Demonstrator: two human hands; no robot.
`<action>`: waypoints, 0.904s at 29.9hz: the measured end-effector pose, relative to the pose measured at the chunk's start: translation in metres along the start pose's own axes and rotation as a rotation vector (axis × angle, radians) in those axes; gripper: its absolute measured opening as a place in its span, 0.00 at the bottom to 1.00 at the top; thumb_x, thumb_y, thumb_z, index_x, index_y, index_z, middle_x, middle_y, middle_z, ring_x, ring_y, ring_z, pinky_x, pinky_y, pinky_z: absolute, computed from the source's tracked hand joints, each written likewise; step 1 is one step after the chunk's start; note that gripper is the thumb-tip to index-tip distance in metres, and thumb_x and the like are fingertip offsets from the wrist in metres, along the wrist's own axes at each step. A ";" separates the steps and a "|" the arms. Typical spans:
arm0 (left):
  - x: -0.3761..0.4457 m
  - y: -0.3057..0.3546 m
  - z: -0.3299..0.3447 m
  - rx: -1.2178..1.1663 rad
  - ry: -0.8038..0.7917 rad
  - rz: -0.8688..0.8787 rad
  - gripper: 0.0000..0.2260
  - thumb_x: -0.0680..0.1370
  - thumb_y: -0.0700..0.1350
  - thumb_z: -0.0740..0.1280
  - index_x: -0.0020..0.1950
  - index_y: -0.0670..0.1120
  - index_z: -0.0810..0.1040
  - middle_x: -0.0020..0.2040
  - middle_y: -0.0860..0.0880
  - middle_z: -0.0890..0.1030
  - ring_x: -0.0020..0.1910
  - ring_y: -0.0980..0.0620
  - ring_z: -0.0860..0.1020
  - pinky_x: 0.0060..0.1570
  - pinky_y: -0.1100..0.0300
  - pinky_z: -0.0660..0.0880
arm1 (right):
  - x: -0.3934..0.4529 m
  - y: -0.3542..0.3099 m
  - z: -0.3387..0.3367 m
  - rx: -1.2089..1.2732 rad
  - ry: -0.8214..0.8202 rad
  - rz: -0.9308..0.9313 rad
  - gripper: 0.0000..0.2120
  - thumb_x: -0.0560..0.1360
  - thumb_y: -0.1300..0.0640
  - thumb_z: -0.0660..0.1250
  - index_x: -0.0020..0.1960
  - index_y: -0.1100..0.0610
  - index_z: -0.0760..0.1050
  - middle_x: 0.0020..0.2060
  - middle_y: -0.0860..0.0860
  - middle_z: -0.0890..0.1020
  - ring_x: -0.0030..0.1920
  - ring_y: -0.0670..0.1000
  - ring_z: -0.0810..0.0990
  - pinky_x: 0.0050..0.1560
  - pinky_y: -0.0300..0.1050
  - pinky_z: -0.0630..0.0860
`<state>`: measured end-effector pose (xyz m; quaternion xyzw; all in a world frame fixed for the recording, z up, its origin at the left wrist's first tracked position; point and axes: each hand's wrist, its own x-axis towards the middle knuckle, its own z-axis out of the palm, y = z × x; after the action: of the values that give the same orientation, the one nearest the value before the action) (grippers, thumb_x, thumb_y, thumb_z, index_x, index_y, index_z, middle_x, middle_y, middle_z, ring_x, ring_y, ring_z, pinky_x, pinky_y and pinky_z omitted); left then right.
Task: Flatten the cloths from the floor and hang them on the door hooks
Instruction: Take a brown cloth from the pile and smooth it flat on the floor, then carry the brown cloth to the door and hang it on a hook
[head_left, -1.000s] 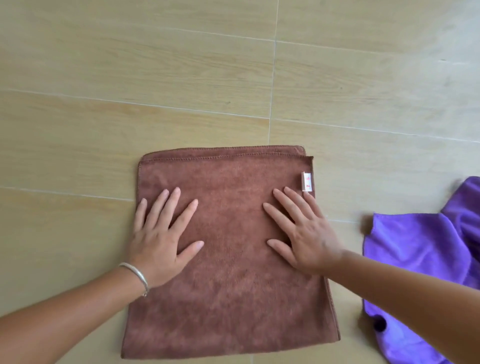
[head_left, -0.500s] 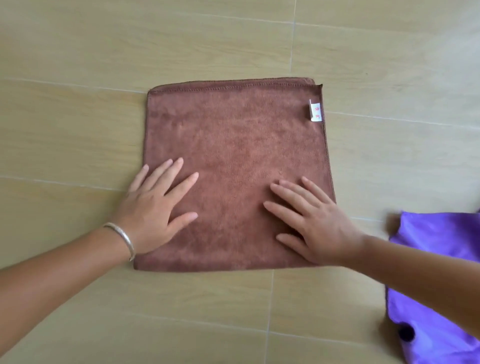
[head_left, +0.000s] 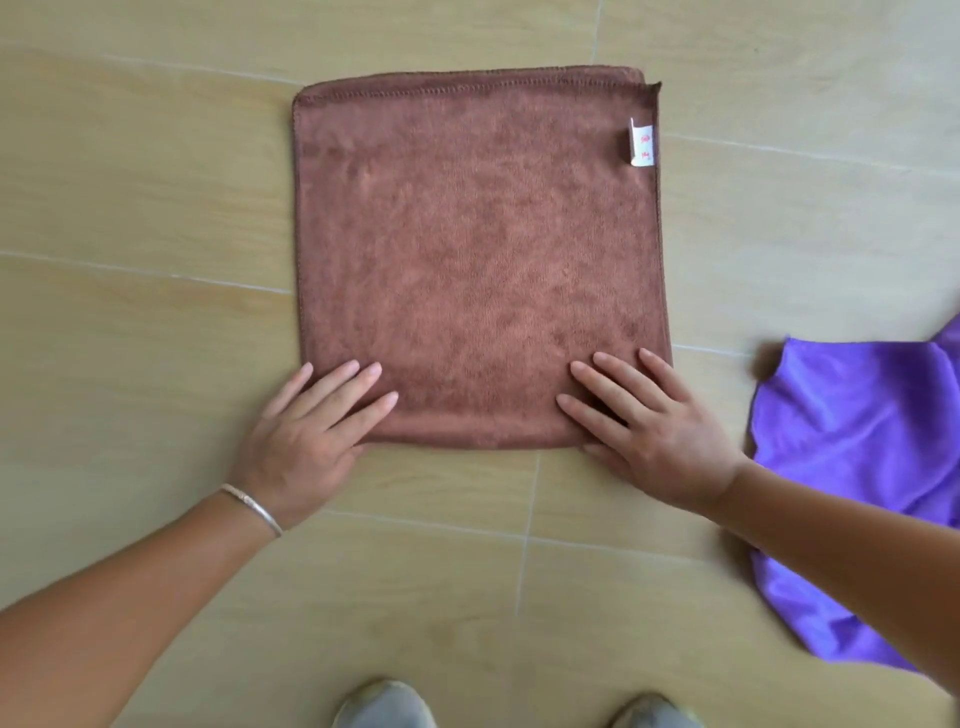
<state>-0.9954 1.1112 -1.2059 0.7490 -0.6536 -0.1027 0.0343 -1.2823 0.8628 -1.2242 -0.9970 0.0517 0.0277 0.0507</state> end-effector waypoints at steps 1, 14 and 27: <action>0.001 0.002 -0.003 0.003 -0.015 -0.015 0.19 0.75 0.47 0.59 0.65 0.47 0.78 0.68 0.46 0.74 0.66 0.45 0.73 0.65 0.43 0.69 | 0.001 -0.003 -0.004 -0.025 -0.024 0.012 0.21 0.78 0.50 0.65 0.70 0.51 0.72 0.71 0.55 0.70 0.70 0.59 0.69 0.67 0.63 0.67; -0.006 0.027 -0.192 -0.121 -0.332 -0.347 0.18 0.80 0.52 0.62 0.70 0.53 0.72 0.71 0.53 0.71 0.71 0.53 0.68 0.66 0.55 0.65 | 0.017 -0.031 -0.212 -0.019 -0.391 0.389 0.21 0.83 0.49 0.48 0.74 0.51 0.59 0.72 0.49 0.66 0.77 0.54 0.54 0.74 0.60 0.43; 0.043 0.041 -0.601 -0.023 -0.213 -0.349 0.15 0.79 0.60 0.56 0.53 0.56 0.79 0.51 0.58 0.81 0.51 0.54 0.78 0.46 0.57 0.76 | 0.061 -0.006 -0.620 0.046 -0.262 0.505 0.19 0.83 0.45 0.46 0.71 0.43 0.63 0.72 0.42 0.64 0.77 0.48 0.49 0.76 0.55 0.43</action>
<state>-0.9109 1.0126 -0.6163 0.8355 -0.5125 -0.1933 -0.0448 -1.1905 0.7977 -0.6113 -0.9390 0.2922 0.1669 0.0712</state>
